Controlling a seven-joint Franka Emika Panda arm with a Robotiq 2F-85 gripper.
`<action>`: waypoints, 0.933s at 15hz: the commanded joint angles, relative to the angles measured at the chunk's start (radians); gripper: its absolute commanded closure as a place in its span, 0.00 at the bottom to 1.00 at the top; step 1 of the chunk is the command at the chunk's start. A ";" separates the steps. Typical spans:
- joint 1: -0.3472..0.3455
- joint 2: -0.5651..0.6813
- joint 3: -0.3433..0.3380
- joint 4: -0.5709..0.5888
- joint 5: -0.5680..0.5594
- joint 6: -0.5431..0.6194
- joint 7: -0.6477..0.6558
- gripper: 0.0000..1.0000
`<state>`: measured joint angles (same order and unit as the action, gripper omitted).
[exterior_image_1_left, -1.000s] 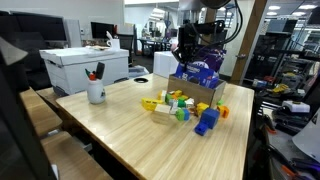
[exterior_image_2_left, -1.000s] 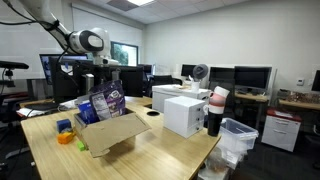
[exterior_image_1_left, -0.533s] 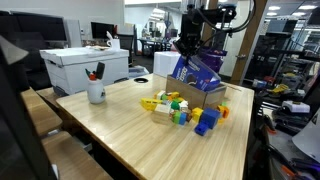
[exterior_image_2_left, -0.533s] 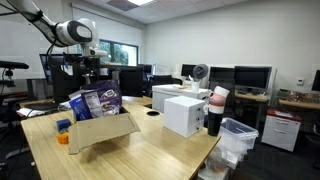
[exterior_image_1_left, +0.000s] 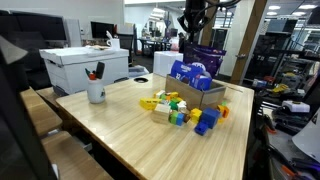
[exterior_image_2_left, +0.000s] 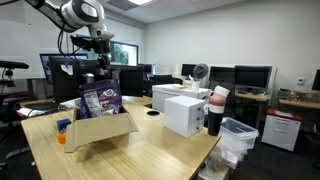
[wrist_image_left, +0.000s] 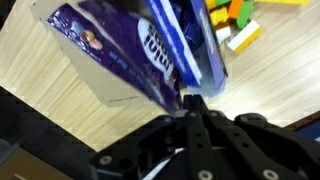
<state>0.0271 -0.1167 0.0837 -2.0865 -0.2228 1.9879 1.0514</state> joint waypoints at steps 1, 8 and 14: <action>-0.059 0.150 -0.066 0.211 -0.016 -0.071 -0.088 0.96; -0.086 0.344 -0.157 0.494 0.045 -0.141 -0.219 0.68; -0.091 0.331 -0.154 0.484 0.167 -0.171 -0.389 0.37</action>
<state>-0.0596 0.2328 -0.0712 -1.5997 -0.1165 1.8597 0.7776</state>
